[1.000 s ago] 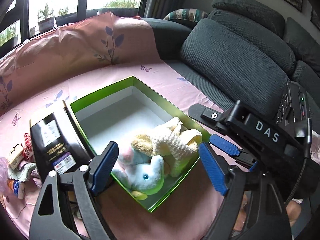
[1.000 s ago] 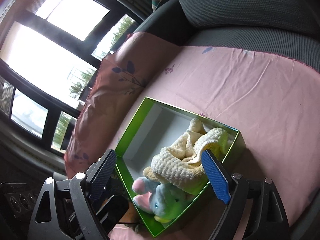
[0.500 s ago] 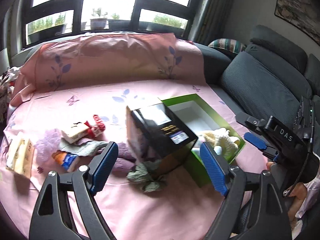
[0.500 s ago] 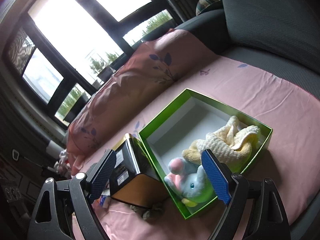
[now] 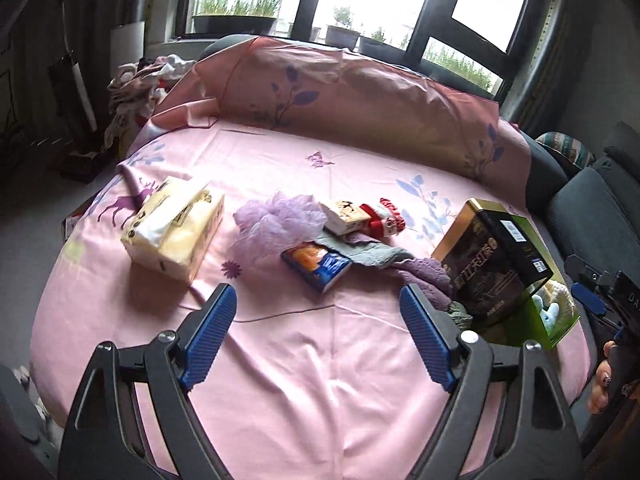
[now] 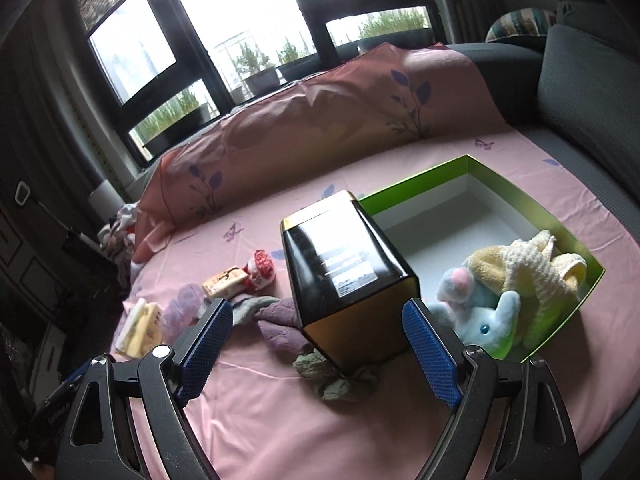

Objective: Organize soft objects
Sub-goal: 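Grasp the green knitted cloth beside the tea tin with the right gripper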

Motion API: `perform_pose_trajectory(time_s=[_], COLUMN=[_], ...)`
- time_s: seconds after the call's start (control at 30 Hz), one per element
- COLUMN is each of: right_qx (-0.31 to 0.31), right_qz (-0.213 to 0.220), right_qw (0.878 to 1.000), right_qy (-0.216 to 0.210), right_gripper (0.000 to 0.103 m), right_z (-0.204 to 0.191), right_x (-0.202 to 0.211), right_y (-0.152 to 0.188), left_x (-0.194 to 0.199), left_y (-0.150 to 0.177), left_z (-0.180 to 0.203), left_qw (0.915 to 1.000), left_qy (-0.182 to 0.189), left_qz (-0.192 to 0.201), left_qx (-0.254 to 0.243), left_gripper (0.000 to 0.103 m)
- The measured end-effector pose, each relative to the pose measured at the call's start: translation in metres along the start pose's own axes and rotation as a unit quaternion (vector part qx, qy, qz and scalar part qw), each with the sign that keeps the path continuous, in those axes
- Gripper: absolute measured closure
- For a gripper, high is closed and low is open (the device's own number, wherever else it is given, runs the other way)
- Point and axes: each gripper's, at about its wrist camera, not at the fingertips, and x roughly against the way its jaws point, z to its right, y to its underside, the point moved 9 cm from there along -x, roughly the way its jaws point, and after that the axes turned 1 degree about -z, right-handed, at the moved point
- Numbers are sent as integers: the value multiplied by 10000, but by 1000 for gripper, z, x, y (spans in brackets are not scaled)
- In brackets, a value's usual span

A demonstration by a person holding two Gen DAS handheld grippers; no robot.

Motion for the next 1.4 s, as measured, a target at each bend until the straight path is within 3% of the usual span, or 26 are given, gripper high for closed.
perform_pose_trajectory(time_s=[0.13,0.27,0.37,0.47,0.6,0.9,1.0,1.03,1.1,1.23,1.3,1.4], right_qx=[72,304,219,102,-23,598,711,718,698,602,420,-10], right_qz=[-155,-365,-658,-921,-1075,-1037,-1059,-1052,-1110,-1144,-1263,-1583], right_qw=[9998,9970,9943,9909,9889,9737,9703,9708,9748,9801,9855,9874], right_qy=[90,610,810,981,1028,1940,2055,2034,1802,1508,1057,2], right_gripper=[15,24,42,52,53,55,56,57,75,88,90,91], right_z=[-12,-18,-14,-7,-4,-6,-4,-3,-4,-6,-9,-27], right_x=[-11,-33,-57,-80,-101,-118,-123,-124,-125,-120,-116,-113], right_y=[26,54,72,83,92,98,102,102,104,106,109,116], left_x=[-17,-31,-35,-35,-31,-39,-40,-40,-39,-39,-39,-37], left_y=[18,35,44,47,46,52,54,55,54,53,52,52], left_z=[-26,-39,-42,-41,-41,-43,-44,-44,-45,-47,-48,-48], left_qw=[9994,9985,9973,9968,9969,9954,9950,9950,9950,9947,9946,9944], left_qy=[-141,-87,12,90,100,133,130,122,114,116,114,144], left_qz=[-171,-366,-471,-532,-444,-629,-663,-668,-653,-653,-651,-640], left_qx=[277,408,559,596,638,715,729,730,745,785,802,833], left_gripper=[20,20,20,20,20,20,20,20,20,20,20,20])
